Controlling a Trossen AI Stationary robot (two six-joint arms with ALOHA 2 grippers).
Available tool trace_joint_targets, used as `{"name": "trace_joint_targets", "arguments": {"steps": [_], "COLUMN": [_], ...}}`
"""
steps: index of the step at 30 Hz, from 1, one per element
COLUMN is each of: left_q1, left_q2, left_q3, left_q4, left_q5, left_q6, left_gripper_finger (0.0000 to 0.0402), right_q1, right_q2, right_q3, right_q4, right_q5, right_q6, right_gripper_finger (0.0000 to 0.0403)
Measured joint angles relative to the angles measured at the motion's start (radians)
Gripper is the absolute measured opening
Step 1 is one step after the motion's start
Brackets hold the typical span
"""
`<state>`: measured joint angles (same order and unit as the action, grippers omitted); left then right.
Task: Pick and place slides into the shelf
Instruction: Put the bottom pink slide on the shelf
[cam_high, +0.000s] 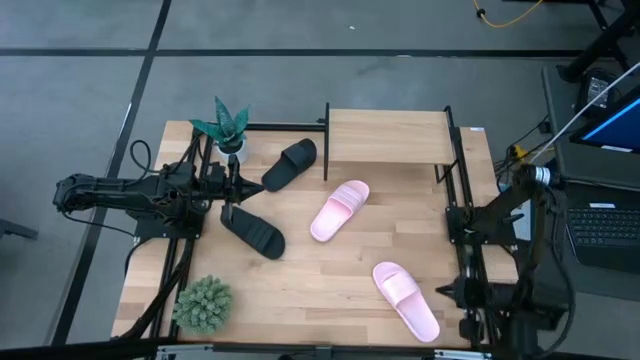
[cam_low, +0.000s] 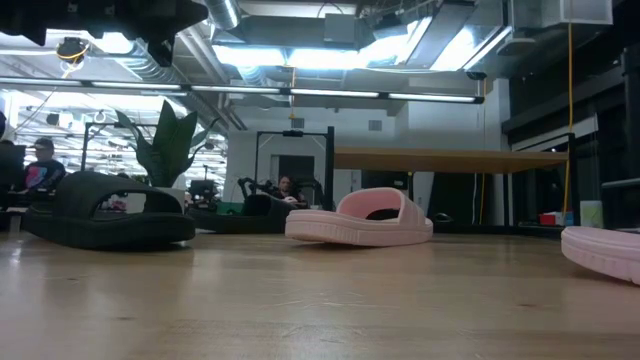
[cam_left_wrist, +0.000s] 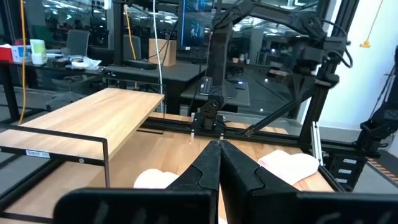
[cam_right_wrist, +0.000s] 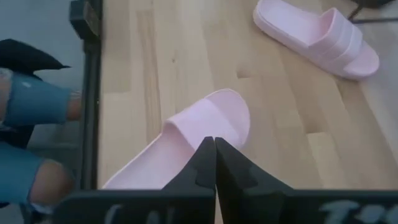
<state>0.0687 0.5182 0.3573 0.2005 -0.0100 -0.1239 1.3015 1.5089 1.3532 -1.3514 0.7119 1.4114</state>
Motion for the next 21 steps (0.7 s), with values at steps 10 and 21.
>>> {"name": "trace_joint_targets", "arguments": {"steps": [10, 21], "left_q1": [0.000, 0.000], "left_q2": [0.000, 0.000], "left_q3": [0.000, 0.000], "left_q4": [-0.003, -0.010], "left_q5": [0.000, 0.008], "left_q6": [0.003, 0.052], "left_gripper_finger": [0.0000, 0.0000], "right_q1": [-0.018, -0.150], "right_q2": [0.152, 0.195], "right_q3": [0.000, 0.000], "right_q4": [0.034, 0.111], "right_q5": [-0.007, -0.192], "right_q6": [0.053, 0.054], "right_gripper_finger": [0.0000, 0.0006]}}
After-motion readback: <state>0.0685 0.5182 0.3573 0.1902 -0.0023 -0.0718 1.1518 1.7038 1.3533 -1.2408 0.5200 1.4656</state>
